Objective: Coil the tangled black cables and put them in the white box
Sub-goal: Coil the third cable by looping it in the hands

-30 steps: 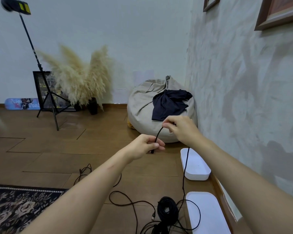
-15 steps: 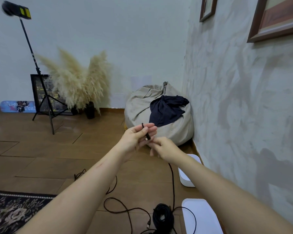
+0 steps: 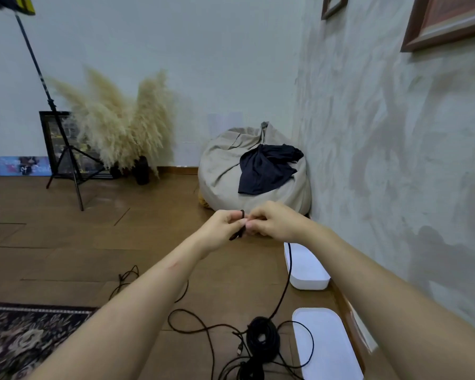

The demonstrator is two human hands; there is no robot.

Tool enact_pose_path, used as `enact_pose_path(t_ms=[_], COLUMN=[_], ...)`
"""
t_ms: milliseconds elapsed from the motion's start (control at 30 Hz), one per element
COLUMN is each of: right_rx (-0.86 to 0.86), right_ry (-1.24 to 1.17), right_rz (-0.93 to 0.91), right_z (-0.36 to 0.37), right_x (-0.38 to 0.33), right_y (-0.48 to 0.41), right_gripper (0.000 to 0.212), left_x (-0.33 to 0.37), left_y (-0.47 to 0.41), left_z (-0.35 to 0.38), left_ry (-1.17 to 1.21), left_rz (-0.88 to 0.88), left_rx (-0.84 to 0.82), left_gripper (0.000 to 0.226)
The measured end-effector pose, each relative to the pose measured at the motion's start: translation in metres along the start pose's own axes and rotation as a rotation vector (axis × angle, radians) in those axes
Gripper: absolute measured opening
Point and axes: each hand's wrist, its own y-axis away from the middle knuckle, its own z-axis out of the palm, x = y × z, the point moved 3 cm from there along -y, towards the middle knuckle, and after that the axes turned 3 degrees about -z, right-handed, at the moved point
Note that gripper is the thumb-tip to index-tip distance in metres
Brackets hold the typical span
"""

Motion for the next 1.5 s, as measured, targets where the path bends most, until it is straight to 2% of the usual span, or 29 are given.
enact_pose_path(t_ms=[133, 267, 367, 700, 767, 833, 900, 1000, 1100, 1300, 1500], right_rx=[0.076, 0.176, 0.182, 0.179, 0.173, 0.167, 0.164, 0.153, 0.145, 0.313, 0.321], right_ry=[0.075, 0.008, -0.019, -0.022, -0.030, 0.003, 0.015, -0.081, -0.127, -0.381, -0.524], right_rz=[-0.049, -0.026, -0.026, -0.005, 0.012, 0.022, 0.020, -0.012, -0.029, -0.007, -0.013], right_z=[-0.009, -0.012, -0.011, -0.013, -0.014, -0.014, -0.014, -0.017, -0.021, -0.024, -0.015], right_x=[-0.001, 0.007, 0.009, 0.011, 0.013, 0.012, 0.011, 0.015, 0.020, 0.024, 0.018], right_y=[0.004, 0.008, 0.008, 0.007, 0.007, 0.007, 0.007, 0.004, 0.008, 0.010, 0.012], right_gripper=[0.021, 0.016, 0.013, 0.012, 0.014, 0.016, 0.016, 0.012, 0.006, 0.001, 0.015], left_x=[0.001, 0.002, 0.002, 0.011, 0.014, 0.018, 0.020, 0.021, 0.021, 0.037, 0.051], left_y=[0.000, 0.003, 0.003, 0.008, 0.010, 0.013, 0.012, 0.012, 0.015, 0.021, 0.024], left_z=[0.001, 0.009, 0.012, 0.009, 0.011, 0.015, 0.018, 0.009, 0.002, 0.002, 0.002], left_ry=[0.111, 0.254, 0.329, 0.407, 0.290, 0.028, -0.068, -0.042, 0.011, 0.132, 0.241], left_rz=[-0.053, -0.109, -0.153, -0.213, -0.189, -0.112, -0.058, -0.029, -0.061, -0.081, -0.086], left_rx=[-0.116, -0.242, -0.298, -0.399, -0.380, -0.313, -0.262, -0.209, -0.242, -0.307, -0.292], left_gripper=[0.030, 0.032, 0.039, 0.038, 0.033, 0.029, 0.030, 0.030, 0.028, 0.025, 0.022])
